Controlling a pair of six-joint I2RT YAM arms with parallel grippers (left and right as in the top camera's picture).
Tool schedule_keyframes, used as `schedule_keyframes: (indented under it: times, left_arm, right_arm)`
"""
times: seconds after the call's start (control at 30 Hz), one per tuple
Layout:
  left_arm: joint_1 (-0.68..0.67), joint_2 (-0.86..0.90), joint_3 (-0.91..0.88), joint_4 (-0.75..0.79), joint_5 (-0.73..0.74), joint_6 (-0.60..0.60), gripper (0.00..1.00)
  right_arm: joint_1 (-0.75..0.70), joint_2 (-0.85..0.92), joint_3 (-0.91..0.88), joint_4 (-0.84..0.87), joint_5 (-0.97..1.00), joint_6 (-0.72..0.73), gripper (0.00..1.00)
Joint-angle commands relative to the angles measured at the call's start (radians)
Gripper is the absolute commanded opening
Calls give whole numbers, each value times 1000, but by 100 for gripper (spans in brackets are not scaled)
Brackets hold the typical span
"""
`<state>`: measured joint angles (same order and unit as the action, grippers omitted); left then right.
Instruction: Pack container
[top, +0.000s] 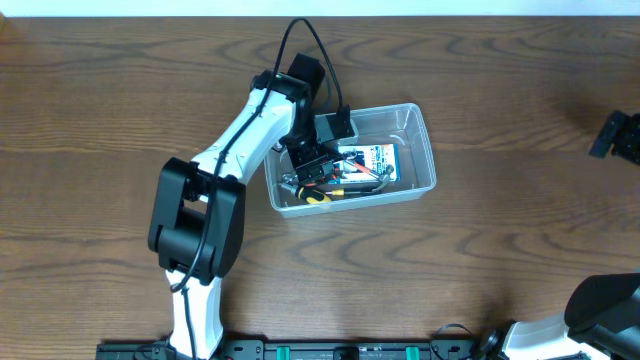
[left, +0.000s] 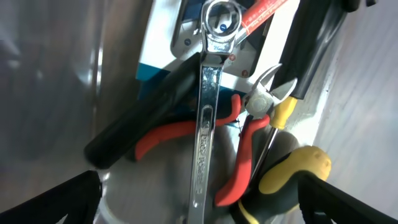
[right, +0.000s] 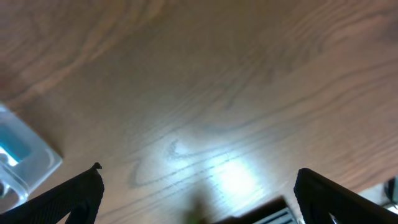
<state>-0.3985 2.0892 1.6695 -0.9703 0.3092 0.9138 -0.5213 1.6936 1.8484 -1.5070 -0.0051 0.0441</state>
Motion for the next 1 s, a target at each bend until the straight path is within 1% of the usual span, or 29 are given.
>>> schedule_keyframes:
  times: [0.0,0.07,0.2,0.27,0.33,0.43,0.57,0.7,0.77,0.83,0.97]
  left_arm:
    - [3,-126,5,-5,-71,-19,98]
    - [5,-184,5,-4,-128,-34,98]
    - [38,-288,5,18,-170,-132,98]
    - [75,-333,5,19,-181,-195,98]
    - [133,-375,5,30,-183,-275,98]
    - [217,-417,5,37,-183,-373,98]
    - [338,-476,3,37,-183,-462,98]
    - [418,-552,-9,29,-183,-563,98]
    - [433,-610,-40,30,-183,-568,100]
    - [436,-686,-93,47,-184,-569,98]
    - [435,-876,-260,130,-184,-568,98]
  right_arm:
    - [72,-3,-5,19,-55,-16,99]
    - [145,-3,-5,45,-55,-32,99]
    - [328,-3,-5,132,-56,-111,99]
    - [414,-3,-5,202,-60,-100,99]
    - [497,-3,-5,316,-59,-90,99]
    - [574,-3,-5,421,-59,-137,99]
    - [626,-8,-5,436,-16,-222,99]
    - [626,-43,-5,387,-6,-205,99]
    - [626,-82,-5,365,-1,-191,99]
    - [626,-132,-6,339,4,-187,99]
    - [626,-269,-72,320,9,-186,99]
